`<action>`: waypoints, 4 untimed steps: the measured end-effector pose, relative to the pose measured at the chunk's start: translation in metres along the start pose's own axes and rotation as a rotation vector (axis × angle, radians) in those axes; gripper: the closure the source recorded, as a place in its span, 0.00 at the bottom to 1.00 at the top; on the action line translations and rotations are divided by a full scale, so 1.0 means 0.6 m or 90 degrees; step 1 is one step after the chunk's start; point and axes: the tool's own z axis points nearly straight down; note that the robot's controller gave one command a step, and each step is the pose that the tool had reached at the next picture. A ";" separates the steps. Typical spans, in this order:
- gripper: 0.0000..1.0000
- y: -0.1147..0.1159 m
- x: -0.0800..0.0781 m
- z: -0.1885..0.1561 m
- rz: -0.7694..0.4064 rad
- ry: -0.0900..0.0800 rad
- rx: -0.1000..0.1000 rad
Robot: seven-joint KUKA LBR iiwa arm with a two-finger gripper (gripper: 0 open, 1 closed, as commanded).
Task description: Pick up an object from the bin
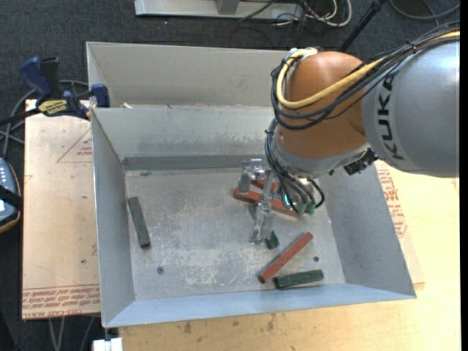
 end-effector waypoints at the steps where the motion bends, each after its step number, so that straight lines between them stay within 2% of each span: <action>1: 0.00 -0.184 0.015 0.083 -0.011 -0.002 0.002; 2: 0.00 -0.189 0.034 0.261 0.019 0.002 -0.001; 3: 1.00 -0.190 0.029 0.255 0.020 -0.006 -0.001; 4: 1.00 -0.163 -0.006 0.026 0.057 -0.012 -0.001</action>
Offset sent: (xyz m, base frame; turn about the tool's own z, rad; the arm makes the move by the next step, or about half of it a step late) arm -0.0083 -0.1048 -0.0469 -0.0278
